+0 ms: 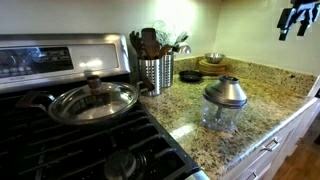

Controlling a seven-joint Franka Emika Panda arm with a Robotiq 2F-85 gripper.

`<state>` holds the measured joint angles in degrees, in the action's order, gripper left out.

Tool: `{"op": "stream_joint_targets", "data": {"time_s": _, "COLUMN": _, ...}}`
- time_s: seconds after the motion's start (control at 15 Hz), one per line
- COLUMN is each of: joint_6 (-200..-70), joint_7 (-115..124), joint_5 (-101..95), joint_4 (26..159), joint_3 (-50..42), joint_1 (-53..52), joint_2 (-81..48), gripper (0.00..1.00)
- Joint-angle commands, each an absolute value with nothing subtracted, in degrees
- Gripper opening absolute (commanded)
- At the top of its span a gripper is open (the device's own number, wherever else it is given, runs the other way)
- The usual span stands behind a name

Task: Remove the grey lid from the food processor chamber, take the blades out of the chamber

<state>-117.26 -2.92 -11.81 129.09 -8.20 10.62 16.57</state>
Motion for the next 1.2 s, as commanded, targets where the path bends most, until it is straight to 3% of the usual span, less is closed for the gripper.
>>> {"op": "stream_joint_targets", "data": {"time_s": 0.0, "joint_6": -117.1, "joint_7": -2.88, "joint_5": -11.89, "joint_4": 128.97, "joint_3": -8.5, "joint_1": 10.31, "joint_2": 16.55, "gripper": 1.0}}
{"op": "stream_joint_targets", "data": {"time_s": 1.13, "joint_6": -118.08, "joint_7": -5.7, "joint_5": -12.45, "joint_4": 138.48, "joint_3": -1.9, "joint_1": 3.46, "joint_2": 22.24, "gripper": 1.0}}
